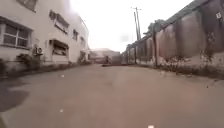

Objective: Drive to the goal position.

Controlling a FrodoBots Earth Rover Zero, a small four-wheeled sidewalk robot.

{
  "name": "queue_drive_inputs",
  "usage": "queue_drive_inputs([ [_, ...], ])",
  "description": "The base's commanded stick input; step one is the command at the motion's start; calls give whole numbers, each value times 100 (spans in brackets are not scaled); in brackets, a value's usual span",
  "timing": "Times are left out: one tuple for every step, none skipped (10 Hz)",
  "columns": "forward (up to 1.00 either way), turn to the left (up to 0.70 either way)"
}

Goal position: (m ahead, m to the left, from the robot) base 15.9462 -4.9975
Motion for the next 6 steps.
queue_drive_inputs([
  [70, 3],
  [70, 13],
  [70, 11],
  [70, 8],
  [70, 0],
  [70, -9],
])
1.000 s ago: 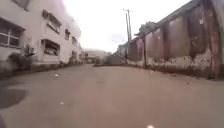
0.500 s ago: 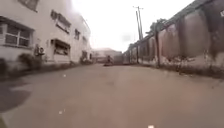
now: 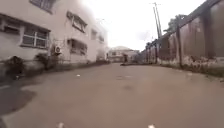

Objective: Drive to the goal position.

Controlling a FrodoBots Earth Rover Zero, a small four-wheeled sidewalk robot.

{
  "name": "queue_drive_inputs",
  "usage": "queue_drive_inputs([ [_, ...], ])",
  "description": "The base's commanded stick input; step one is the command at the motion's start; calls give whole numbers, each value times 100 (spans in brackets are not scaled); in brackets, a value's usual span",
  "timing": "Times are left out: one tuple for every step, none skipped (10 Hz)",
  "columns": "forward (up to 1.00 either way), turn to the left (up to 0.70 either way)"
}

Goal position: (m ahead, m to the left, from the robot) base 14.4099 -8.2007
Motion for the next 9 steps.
queue_drive_inputs([
  [70, -19],
  [70, 10],
  [70, 9],
  [70, 3],
  [70, 2],
  [70, 6],
  [70, 10],
  [70, -3],
  [70, -12],
])
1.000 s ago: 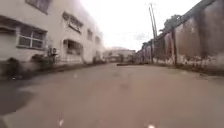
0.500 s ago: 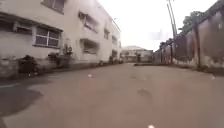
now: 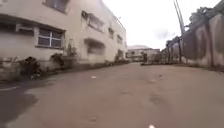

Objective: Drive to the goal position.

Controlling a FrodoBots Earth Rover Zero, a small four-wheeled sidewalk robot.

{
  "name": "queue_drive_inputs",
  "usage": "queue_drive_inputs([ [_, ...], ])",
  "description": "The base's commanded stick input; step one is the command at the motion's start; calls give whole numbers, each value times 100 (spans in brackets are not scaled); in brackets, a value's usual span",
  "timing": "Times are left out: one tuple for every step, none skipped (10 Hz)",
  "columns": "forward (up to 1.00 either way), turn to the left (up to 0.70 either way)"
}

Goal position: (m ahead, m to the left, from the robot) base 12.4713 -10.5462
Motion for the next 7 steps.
queue_drive_inputs([
  [70, -19],
  [70, -26],
  [70, 20],
  [70, 20],
  [70, 20],
  [70, 21],
  [70, 21],
])
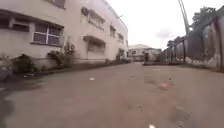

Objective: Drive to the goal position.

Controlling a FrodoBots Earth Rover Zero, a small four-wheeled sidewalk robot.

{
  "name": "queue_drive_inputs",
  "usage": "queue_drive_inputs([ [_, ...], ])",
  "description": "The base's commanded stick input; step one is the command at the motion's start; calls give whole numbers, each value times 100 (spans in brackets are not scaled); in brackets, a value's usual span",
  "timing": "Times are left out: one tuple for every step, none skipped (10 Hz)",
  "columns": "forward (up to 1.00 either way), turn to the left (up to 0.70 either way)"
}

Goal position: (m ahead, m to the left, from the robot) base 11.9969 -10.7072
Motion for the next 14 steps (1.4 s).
queue_drive_inputs([
  [70, 20],
  [70, 20],
  [70, 20],
  [70, 1],
  [70, -17],
  [70, -33],
  [70, -5],
  [70, -19],
  [70, -27],
  [70, -30],
  [70, -33],
  [70, -34],
  [70, -35],
  [70, -35],
])
